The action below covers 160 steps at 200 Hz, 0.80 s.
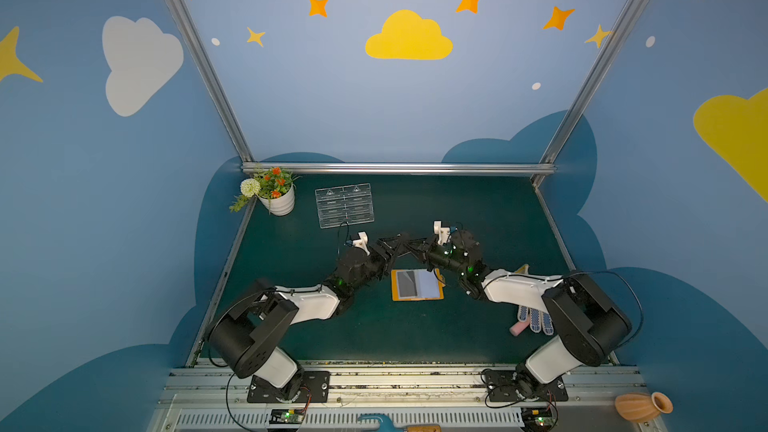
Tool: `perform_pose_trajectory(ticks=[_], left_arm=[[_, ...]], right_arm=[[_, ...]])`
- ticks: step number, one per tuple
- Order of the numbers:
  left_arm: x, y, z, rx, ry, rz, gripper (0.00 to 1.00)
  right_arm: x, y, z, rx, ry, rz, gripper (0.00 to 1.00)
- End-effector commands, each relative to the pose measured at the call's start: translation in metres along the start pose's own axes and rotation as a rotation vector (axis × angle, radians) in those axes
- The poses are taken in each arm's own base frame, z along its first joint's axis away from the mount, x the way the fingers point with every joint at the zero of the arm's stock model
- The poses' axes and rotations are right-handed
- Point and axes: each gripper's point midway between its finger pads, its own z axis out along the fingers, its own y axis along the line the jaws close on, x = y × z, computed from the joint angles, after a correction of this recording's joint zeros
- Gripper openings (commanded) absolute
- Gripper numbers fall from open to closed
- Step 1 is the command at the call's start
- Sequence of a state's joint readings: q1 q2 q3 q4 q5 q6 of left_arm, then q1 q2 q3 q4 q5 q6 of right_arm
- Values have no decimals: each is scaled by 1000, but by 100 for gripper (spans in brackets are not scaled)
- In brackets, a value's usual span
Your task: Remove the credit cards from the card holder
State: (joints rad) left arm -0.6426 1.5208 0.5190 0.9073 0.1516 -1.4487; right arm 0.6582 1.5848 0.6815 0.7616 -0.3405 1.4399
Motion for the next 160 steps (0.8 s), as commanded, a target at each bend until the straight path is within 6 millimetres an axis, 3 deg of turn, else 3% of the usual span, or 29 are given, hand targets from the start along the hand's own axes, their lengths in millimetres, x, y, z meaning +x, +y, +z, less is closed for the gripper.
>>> perform_pose_trajectory(ticks=[1, 9, 56, 126, 160], left_arm=[[-11, -7, -9, -8, -35, 25, 83], [-14, -6, -11, -25, -40, 26, 86], [-30, -16, -25, -56, -52, 76, 97], [-50, -14, -41, -97, -24, 105, 99], [-52, -15, -38, -112, 25, 129, 100]], right_arm=[[-1, 5, -6, -3, 3, -4, 0], [1, -6, -10, 22, 2, 4, 0], [-4, -8, -23, 30, -21, 1, 0], [-10, -2, -38, 1, -51, 16, 0], [-12, -2, -45, -13, -60, 22, 0]])
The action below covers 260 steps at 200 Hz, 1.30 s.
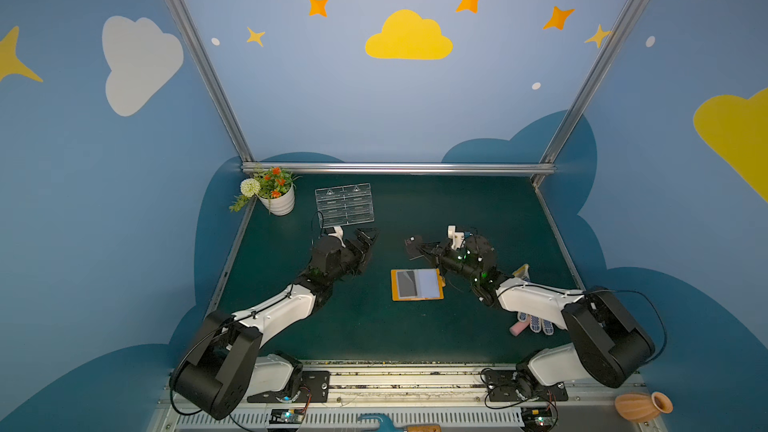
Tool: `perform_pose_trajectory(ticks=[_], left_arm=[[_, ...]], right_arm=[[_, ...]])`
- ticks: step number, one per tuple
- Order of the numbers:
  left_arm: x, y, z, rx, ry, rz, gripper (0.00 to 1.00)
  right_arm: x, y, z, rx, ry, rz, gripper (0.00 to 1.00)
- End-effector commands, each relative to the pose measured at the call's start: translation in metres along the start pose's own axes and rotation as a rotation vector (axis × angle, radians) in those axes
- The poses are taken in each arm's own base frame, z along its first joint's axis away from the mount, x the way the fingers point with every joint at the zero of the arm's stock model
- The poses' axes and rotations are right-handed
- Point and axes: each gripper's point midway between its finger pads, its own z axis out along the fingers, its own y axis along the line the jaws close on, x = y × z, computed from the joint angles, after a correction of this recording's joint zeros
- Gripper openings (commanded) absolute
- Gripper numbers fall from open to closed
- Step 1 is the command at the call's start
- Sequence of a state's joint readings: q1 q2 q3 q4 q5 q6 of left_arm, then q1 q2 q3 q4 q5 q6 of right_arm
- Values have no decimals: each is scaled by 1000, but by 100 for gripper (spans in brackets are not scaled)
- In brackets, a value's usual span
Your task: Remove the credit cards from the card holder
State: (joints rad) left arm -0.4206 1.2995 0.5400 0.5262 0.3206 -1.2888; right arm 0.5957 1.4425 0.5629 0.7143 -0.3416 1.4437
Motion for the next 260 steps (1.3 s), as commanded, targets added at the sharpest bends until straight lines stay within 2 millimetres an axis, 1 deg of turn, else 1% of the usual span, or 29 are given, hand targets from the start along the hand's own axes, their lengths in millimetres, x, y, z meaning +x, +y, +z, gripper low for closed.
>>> perform_pose_trajectory(ticks=[1, 36, 78, 89, 107, 129, 143, 151, 181, 206, 224, 243, 260], left_arm=[[4, -14, 1, 21, 60, 54, 100], [10, -19, 8, 57, 114, 62, 100], [31, -32, 23, 121, 239, 59, 98], [35, -32, 28, 127, 260, 55, 96], [47, -40, 35, 170, 305, 51, 94], [64, -48, 45, 198, 369, 50, 86], [70, -47, 51, 204, 380, 37, 82], [73, -47, 54, 205, 388, 33, 78], [77, -48, 60, 223, 397, 16, 67], [80, -42, 65, 208, 407, 11, 57], [80, -38, 67, 200, 408, 6, 49], [79, -35, 69, 195, 403, -2, 43], [79, -37, 71, 202, 402, -2, 37]], right_arm=[[-1, 10, -7, -38, -3, -4, 0], [-2, 10, -10, -51, -6, -2, 0], [0, 14, -9, -72, 12, -4, 0], [0, 13, -9, -75, 18, 1, 0], [1, 14, -8, -87, 24, 5, 0], [1, 16, -7, -99, 31, 6, 0], [3, 17, -6, -106, 39, 5, 0], [3, 17, -5, -109, 44, 4, 0], [5, 18, -5, -116, 55, 5, 0], [6, 19, -4, -119, 60, 5, 0], [6, 20, -4, -124, 63, 3, 0], [7, 20, -3, -126, 72, 2, 0], [8, 19, -2, -129, 80, 4, 0]])
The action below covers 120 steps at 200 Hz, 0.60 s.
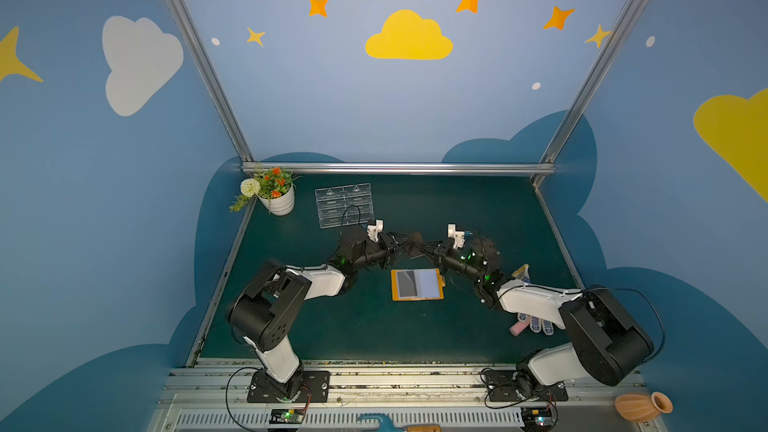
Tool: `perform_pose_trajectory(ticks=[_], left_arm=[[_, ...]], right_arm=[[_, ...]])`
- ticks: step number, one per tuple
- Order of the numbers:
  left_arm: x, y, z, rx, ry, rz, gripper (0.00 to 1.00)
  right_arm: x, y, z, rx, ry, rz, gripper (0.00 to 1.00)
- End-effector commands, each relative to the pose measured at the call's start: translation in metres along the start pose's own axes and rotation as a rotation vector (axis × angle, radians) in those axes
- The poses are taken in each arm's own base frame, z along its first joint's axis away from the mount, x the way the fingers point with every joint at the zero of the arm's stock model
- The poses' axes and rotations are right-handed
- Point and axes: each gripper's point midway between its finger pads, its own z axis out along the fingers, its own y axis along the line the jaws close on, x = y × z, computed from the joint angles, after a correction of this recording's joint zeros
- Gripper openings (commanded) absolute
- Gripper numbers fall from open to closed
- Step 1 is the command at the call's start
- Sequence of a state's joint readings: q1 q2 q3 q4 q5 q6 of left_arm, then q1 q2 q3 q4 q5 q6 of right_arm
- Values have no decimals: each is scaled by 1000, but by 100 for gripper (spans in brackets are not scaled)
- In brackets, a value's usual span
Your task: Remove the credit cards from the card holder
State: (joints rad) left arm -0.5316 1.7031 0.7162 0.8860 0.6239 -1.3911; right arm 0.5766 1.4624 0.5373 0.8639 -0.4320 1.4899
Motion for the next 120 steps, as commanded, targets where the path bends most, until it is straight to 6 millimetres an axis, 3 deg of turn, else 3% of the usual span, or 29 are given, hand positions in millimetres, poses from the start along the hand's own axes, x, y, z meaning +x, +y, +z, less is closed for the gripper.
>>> perform_pose_trajectory(ticks=[1, 68, 74, 83, 92, 103, 120], left_arm=[[0, -13, 4, 43, 9, 25, 37], [-11, -5, -2, 32, -58, 2, 11], [-14, -7, -4, 34, -83, 0, 10], [-20, -8, -8, 33, -128, -5, 8], [-28, -4, -16, 21, -199, -22, 8], [-35, -5, -24, 18, -274, -34, 8], [-43, -7, -39, 6, -408, -42, 7]], right_arm=[[2, 3, 1, -25, 20, -3, 0], [5, 10, 3, -46, 38, -18, 0], [4, 10, 2, -44, 34, -21, 12], [4, 10, 0, -40, 24, -23, 41], [3, 9, -2, -31, 8, -22, 58], [0, 9, -6, -19, -23, -23, 70], [0, 9, -9, 12, -65, -24, 77]])
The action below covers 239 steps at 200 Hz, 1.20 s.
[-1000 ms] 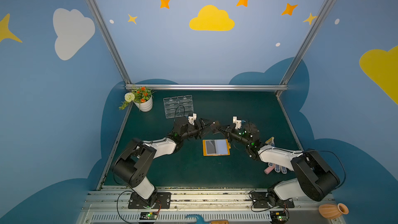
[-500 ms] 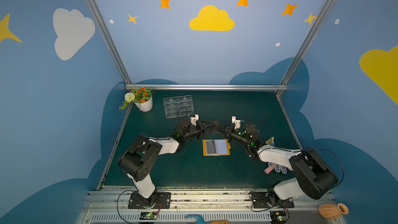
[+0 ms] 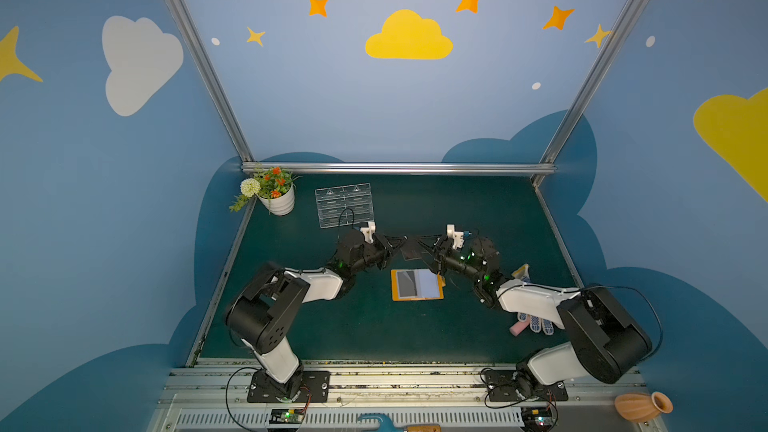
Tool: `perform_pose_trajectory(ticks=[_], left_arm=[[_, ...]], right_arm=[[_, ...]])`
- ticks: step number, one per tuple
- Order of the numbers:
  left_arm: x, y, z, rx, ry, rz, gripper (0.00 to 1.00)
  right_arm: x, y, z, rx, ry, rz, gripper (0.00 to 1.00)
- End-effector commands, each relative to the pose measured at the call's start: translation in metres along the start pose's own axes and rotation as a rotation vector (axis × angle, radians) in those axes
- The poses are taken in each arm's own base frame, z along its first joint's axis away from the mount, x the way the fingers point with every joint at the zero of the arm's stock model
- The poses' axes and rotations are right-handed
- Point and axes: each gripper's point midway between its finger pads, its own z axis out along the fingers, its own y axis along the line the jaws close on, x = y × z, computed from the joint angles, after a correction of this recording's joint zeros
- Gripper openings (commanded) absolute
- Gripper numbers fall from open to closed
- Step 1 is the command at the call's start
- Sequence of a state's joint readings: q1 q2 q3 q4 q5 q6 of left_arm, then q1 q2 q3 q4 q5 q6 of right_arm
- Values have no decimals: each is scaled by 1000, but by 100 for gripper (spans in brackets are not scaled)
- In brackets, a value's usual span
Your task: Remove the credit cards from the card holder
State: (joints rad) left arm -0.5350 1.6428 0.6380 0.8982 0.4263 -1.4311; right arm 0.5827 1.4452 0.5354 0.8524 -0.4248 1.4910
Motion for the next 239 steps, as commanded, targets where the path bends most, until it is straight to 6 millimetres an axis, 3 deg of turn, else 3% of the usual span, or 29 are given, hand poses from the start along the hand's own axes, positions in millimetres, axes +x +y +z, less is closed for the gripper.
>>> perform_pose_trajectory(ticks=[1, 54, 95, 131, 193, 239], left_arm=[[-25, -15, -17, 20, -222, -2, 7], [-17, -43, -38, -63, -410, 102, 6], [-15, -40, -34, -72, -417, 92, 5], [-13, -40, -35, -60, -407, 101, 5], [3, -30, -26, -55, -328, 106, 5], [12, -25, -26, -61, -306, 115, 5]], right_arm=[[-1, 6, -7, 16, -65, -23, 77], [18, 16, 17, 10, -75, -12, 77], [26, 27, 33, -48, -52, -11, 70], [22, 23, 32, -59, -69, 14, 56], [23, 31, 42, -100, -18, 15, 23], [18, 32, 38, -106, -26, 30, 0]])
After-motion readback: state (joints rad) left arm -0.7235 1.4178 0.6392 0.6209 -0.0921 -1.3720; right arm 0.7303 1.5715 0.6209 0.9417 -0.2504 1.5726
